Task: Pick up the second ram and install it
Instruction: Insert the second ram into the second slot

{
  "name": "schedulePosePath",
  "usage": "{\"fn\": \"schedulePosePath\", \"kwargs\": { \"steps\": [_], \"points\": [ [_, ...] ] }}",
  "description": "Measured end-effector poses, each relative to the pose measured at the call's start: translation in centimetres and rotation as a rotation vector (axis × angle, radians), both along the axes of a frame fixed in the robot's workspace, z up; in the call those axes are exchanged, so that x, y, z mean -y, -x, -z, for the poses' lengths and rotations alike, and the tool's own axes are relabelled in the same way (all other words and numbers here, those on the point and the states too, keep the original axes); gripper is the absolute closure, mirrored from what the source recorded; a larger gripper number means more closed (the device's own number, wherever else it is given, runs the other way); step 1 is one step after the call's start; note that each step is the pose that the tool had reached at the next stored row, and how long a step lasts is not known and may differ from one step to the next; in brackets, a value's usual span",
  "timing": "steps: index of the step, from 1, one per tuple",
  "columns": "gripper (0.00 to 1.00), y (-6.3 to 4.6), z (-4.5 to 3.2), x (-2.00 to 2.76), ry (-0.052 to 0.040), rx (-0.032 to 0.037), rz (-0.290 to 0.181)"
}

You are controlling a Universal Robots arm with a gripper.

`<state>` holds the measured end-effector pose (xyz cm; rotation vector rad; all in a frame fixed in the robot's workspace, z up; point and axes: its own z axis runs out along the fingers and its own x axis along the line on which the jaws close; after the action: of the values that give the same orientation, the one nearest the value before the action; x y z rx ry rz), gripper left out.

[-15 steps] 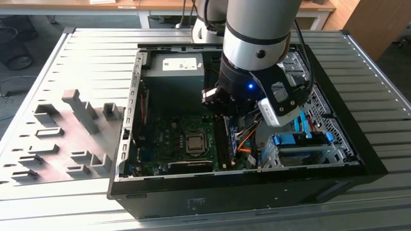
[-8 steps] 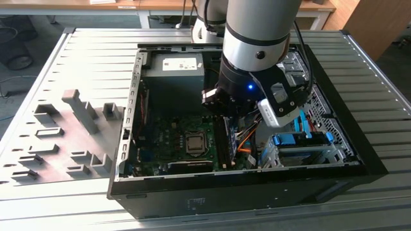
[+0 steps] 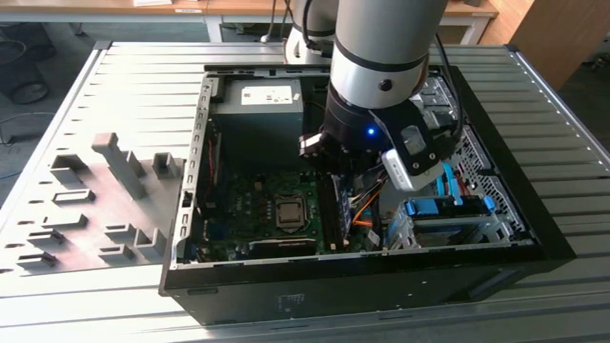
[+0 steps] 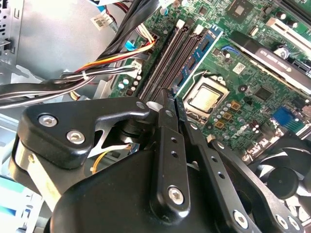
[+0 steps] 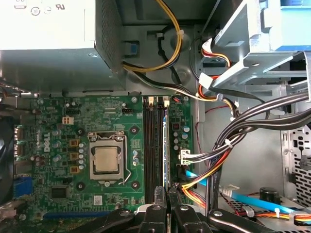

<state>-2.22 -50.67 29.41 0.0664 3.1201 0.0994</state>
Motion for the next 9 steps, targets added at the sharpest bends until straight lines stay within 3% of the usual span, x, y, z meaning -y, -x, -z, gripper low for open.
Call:
{"fn": "schedulePosePath", "kwargs": {
  "steps": [9],
  "points": [
    [0.86, 0.0, 0.28, 0.0, 0.0001, 0.0, 0.0]
  ]
}}
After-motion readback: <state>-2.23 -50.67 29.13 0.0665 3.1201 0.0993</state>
